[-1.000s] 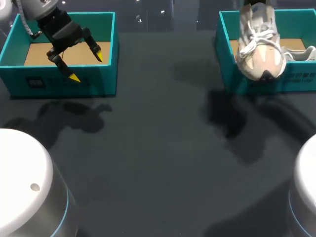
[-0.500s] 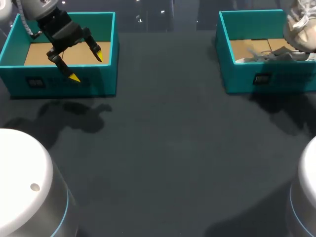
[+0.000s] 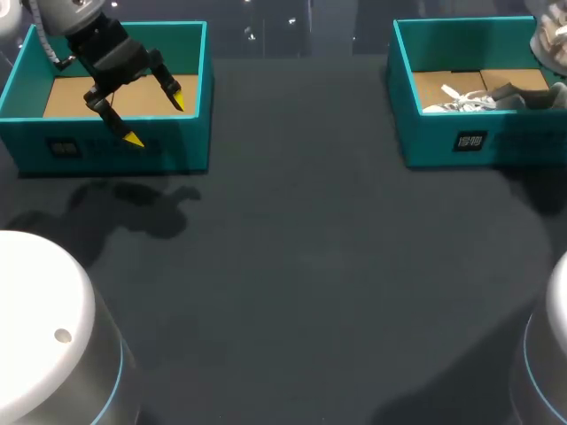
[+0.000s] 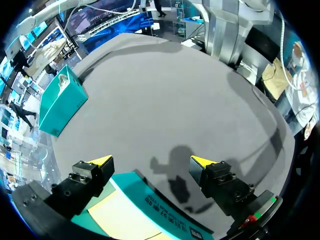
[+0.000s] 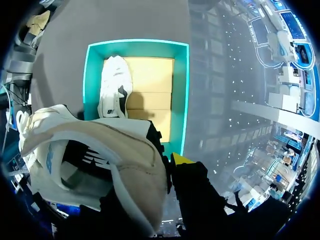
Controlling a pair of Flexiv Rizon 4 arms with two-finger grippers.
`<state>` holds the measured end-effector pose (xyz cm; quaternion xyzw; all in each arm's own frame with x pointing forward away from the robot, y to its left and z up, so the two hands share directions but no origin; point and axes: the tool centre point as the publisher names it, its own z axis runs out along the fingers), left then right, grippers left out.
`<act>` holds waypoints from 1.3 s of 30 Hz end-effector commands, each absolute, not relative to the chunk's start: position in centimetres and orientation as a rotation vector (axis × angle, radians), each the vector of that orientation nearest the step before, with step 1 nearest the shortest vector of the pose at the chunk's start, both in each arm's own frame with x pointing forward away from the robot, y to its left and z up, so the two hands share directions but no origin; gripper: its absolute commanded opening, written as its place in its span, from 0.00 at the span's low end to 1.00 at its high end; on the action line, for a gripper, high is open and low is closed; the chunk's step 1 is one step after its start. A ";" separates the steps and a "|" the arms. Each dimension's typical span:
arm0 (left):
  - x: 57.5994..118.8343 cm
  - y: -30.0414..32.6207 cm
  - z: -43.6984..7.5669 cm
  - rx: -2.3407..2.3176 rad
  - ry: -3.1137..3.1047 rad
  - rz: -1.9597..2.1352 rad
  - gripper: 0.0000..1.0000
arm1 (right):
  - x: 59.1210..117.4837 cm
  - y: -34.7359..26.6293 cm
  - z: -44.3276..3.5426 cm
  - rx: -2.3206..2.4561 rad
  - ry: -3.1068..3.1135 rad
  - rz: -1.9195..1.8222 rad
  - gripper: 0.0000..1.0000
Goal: Take the shoe out of the shoebox, open the shoe tongue, remove and reinsert the insole, then place the shoe into the shoebox
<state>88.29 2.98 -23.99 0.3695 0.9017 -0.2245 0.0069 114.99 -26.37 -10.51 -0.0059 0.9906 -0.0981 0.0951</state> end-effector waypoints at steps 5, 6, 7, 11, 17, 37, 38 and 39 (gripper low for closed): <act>88.3 3.0 -23.9 1.157 2.822 -0.699 1.00 | 115.2 -28.2 -12.2 0.283 2.929 -0.245 0.00; 88.3 3.0 -23.9 1.157 2.822 -0.699 1.00 | 115.1 -28.5 -12.5 0.342 2.925 -0.224 0.00; 88.3 3.0 -23.9 1.157 2.822 -0.699 1.00 | 115.0 -28.9 -12.8 0.399 2.922 -0.206 0.00; 88.3 3.0 -23.9 1.157 2.822 -0.699 1.00 | 114.4 -30.0 -13.8 0.623 2.897 -0.183 0.00; 88.3 3.0 -23.9 1.157 2.822 -0.699 1.00 | 113.5 -31.3 -14.6 0.980 2.796 -0.162 0.00; 88.3 3.0 -23.9 1.157 2.822 -0.699 1.00 | 112.8 -31.7 -14.3 1.098 2.706 -0.031 0.00; 88.3 3.0 -23.9 1.157 2.822 -0.699 1.00 | 113.0 -32.0 -14.3 1.208 2.661 -0.020 0.00; 88.3 3.0 -23.9 1.157 2.822 -0.699 1.00 | 113.0 -32.2 -14.3 1.284 2.622 0.023 0.00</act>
